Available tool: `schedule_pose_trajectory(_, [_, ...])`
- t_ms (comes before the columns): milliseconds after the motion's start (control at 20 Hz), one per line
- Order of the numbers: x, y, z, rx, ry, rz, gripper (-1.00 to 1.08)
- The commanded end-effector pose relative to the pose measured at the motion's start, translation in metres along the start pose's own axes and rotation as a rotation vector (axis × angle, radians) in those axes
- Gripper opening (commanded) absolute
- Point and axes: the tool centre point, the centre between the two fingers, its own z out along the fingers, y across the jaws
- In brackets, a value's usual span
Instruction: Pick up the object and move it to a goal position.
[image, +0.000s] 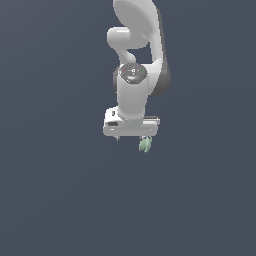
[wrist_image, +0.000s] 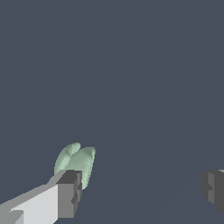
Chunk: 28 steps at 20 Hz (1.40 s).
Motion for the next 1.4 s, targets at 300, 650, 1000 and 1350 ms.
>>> schedule_pose_trajectory(300, [0.004, 0.008, 0.003, -0.017, 0.0, -0.009, 1.0])
schedule_pose_trajectory(650, [0.006, 0.014, 0.003, -0.025, -0.001, -0.015, 1.0])
schedule_pose_trajectory(1000, [-0.002, -0.003, 0.013, -0.017, 0.0, 0.016, 1.0])
schedule_pose_trajectory(1350, [-0.021, -0.038, 0.034, -0.001, 0.002, 0.089, 1.0])
